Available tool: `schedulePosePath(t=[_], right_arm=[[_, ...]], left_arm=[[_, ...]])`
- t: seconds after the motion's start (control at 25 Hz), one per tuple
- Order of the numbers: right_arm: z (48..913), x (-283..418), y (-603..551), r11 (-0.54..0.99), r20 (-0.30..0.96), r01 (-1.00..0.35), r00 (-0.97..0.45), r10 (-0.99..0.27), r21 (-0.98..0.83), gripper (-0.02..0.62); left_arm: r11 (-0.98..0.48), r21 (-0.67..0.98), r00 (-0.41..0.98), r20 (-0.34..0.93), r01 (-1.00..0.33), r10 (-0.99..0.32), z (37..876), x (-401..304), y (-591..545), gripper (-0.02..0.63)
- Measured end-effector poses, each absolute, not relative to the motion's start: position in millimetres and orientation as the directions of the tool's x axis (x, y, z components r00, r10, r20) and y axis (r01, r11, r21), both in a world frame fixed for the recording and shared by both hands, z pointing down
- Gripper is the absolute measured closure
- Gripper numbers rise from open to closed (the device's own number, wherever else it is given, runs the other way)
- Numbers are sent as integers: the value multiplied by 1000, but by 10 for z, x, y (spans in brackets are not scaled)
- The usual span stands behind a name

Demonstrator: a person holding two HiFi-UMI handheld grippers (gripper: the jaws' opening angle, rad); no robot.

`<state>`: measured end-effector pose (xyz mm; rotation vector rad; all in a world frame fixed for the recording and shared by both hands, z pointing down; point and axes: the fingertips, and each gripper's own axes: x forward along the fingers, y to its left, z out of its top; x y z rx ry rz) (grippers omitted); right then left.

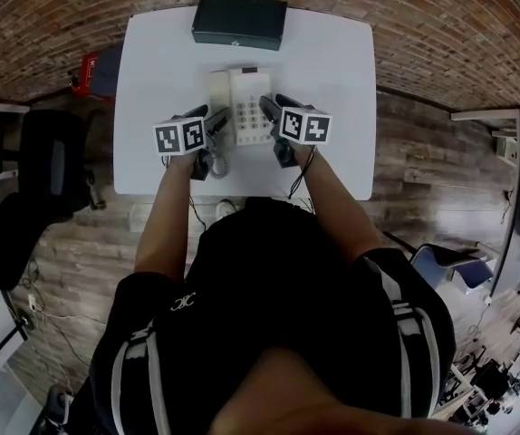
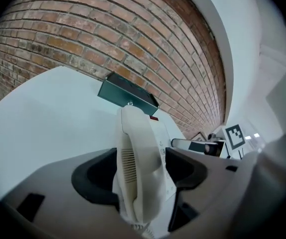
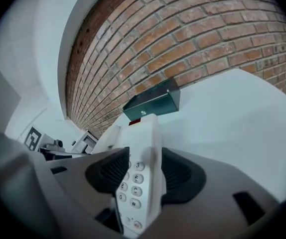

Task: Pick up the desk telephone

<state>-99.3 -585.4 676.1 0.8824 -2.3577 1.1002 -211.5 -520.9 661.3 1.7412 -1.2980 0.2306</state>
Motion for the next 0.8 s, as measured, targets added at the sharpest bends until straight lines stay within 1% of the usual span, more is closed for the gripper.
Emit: schedulePosePath(t=[0.08, 0.12, 0.2, 0.24, 0.36, 0.6, 0.8], right_arm=[[6839, -1019, -5834, 470, 589, -677, -732, -343, -567, 425], [6875, -1034, -5820, 461, 596, -674, -733, -327, -577, 425], [6929, -1055, -5809, 445, 613, -679, -728, -306, -584, 426], [6944, -1058, -5815, 440, 619, -683, -724, -304, -583, 439], [6959, -1058, -5824, 434, 622, -682, -725, -295, -589, 449], [6936, -1060, -5795, 435, 650, -700, -704, -286, -566, 460], [6804, -1022, -5766, 450, 653, -720, -683, -326, -528, 462]], left_arm=[[-16, 558, 437, 632, -829, -640, 6677, -2131, -5227, 317], [-18, 565, 449, 636, -825, -627, 6704, -2134, -5235, 303], [-21, 594, 486, 636, -804, -599, 6740, -2126, -5252, 304], [-18, 618, 509, 630, -786, -586, 6756, -2116, -5261, 303], [0, 685, 561, 596, -728, -574, 6788, -2090, -5269, 313], [50, 690, 520, 589, -722, -619, 6774, -2105, -5228, 324], [40, 688, 515, 579, -725, -632, 6663, -2059, -5176, 325]])
